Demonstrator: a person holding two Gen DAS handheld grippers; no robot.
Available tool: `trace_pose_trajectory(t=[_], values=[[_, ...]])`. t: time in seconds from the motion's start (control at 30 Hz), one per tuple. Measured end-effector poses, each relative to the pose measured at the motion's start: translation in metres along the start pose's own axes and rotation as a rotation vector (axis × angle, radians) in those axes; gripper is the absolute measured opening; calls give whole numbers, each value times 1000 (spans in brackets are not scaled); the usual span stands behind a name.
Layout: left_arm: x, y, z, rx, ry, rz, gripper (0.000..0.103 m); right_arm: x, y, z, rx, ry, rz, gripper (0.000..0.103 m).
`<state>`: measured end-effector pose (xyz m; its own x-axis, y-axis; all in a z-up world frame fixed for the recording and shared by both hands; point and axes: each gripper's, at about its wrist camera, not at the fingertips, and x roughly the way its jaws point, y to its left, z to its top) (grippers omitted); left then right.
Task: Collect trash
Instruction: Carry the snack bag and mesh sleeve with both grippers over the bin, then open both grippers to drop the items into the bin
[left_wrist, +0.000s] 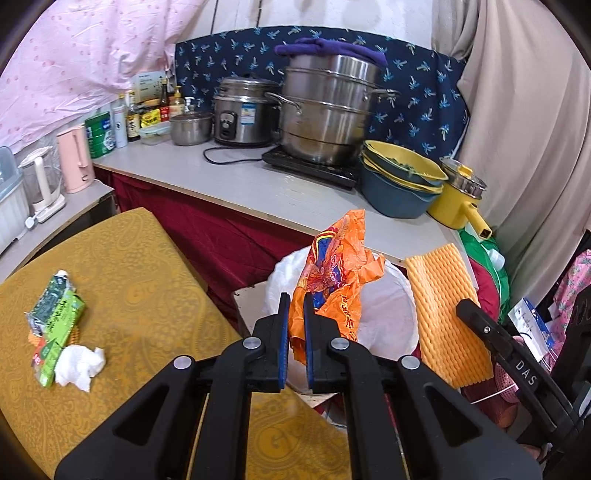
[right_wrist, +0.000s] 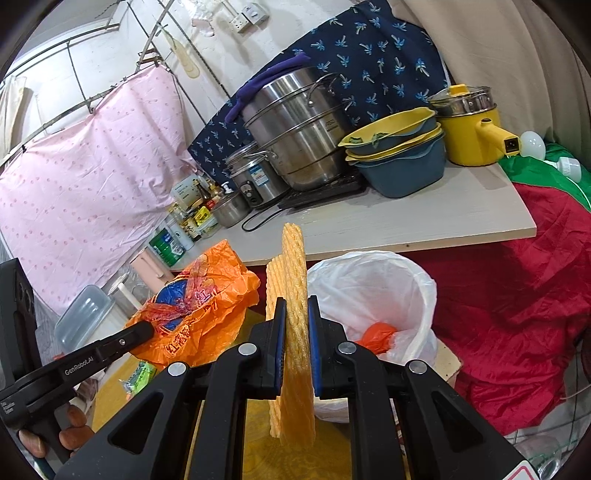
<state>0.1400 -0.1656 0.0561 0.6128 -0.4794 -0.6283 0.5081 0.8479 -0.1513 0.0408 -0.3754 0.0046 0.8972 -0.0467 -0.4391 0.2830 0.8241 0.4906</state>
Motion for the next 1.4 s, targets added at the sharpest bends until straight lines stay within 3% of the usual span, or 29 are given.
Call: trace_pose_trajectory(t=[0.6, 1.23, 1.3, 1.4], values=[[58, -32, -4, 26, 85, -19, 7, 23, -43, 5, 37, 19, -49, 11], [101, -35, -3, 27, 144, -30, 9, 75, -52, 12, 36, 62, -73, 13], [101, -35, -1, 26, 135, -30, 10, 80, -50, 13, 35, 62, -75, 16], [99, -33, 2, 18, 112, -16, 27, 83, -45, 13, 32, 54, -72, 20]])
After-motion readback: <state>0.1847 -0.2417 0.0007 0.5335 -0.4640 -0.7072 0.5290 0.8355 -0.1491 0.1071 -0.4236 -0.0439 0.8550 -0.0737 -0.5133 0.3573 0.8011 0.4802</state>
